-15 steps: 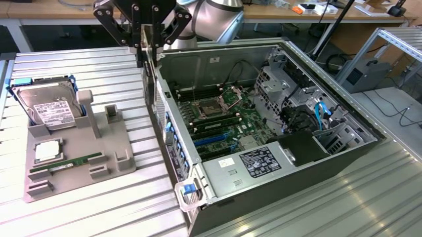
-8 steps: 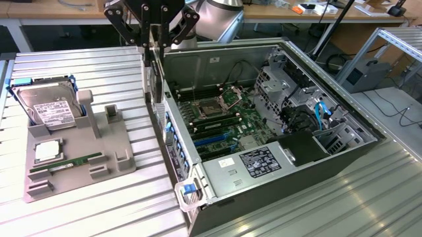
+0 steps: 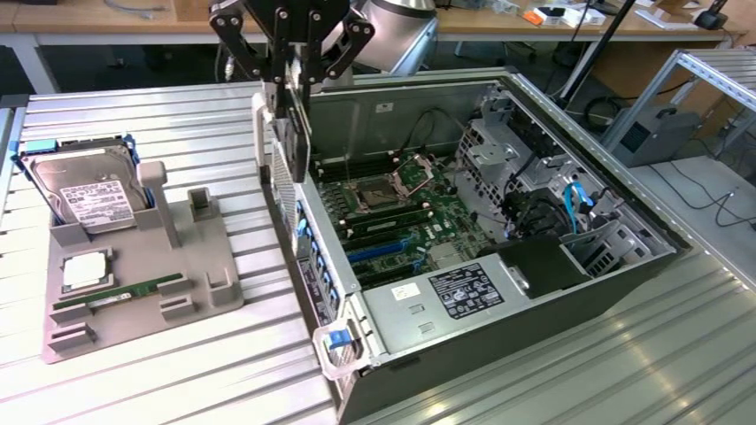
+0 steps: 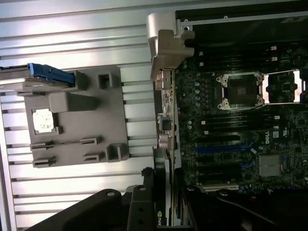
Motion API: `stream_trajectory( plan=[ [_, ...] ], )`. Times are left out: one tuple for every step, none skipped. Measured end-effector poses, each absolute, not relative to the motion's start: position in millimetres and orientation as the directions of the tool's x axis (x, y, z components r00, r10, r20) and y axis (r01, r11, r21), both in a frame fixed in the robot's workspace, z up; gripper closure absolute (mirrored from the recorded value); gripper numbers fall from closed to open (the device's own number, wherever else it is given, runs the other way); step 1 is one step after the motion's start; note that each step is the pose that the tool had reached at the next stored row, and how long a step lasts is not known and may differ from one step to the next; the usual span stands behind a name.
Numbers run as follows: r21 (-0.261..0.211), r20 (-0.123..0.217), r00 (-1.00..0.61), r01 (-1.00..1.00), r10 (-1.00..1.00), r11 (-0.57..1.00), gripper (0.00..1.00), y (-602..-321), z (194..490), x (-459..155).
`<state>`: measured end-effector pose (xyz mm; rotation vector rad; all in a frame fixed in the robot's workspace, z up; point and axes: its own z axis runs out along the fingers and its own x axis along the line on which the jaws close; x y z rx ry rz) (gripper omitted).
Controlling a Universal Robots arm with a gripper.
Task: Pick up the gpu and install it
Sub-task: 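Pick up the gpu and move the gpu toward the slot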
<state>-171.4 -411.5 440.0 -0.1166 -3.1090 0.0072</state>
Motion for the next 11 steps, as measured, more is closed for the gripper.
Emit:
stream_trajectory(
  plan=[
    [-0.006, 0.031, -0.997, 0.075, 0.075, 0.997, 0.73, -411.5, 440.0, -170.2],
    [-0.006, 0.032, -0.997, 0.075, 0.075, 0.997, 0.73, -411.5, 440.0, -168.7],
    [-0.006, 0.033, -0.997, 0.075, 0.075, 0.997, 0.73, -411.5, 440.0, -167.0],
    [-0.006, 0.034, -0.997, 0.075, 0.075, 0.997, 0.73, -411.6, 440.0, -164.7],
    [-0.005, 0.035, -0.997, 0.075, 0.075, 0.997, 0.73, -411.6, 440.0, -163.2],
    [-0.005, 0.036, -0.997, 0.075, 0.075, 0.997, 0.73, -411.7, 440.0, -161.0],
    [-0.005, 0.037, -0.996, 0.075, 0.075, 0.997, 0.73, -411.7, 440.0, -159.0],
    [-0.004, 0.039, -0.996, 0.075, 0.075, 0.997, 0.73, -411.8, 440.0, -156.7],
    [-0.004, 0.04, -0.996, 0.075, 0.075, 0.997, 0.73, -411.8, 440.0, -155.5],
    [-0.004, 0.041, -0.996, 0.075, 0.075, 0.997, 0.73, -411.9, 440.0, -152.6],
    [-0.003, 0.042, -0.996, 0.075, 0.075, 0.997, 0.73, -411.9, 440.0, -151.5]
  ],
)
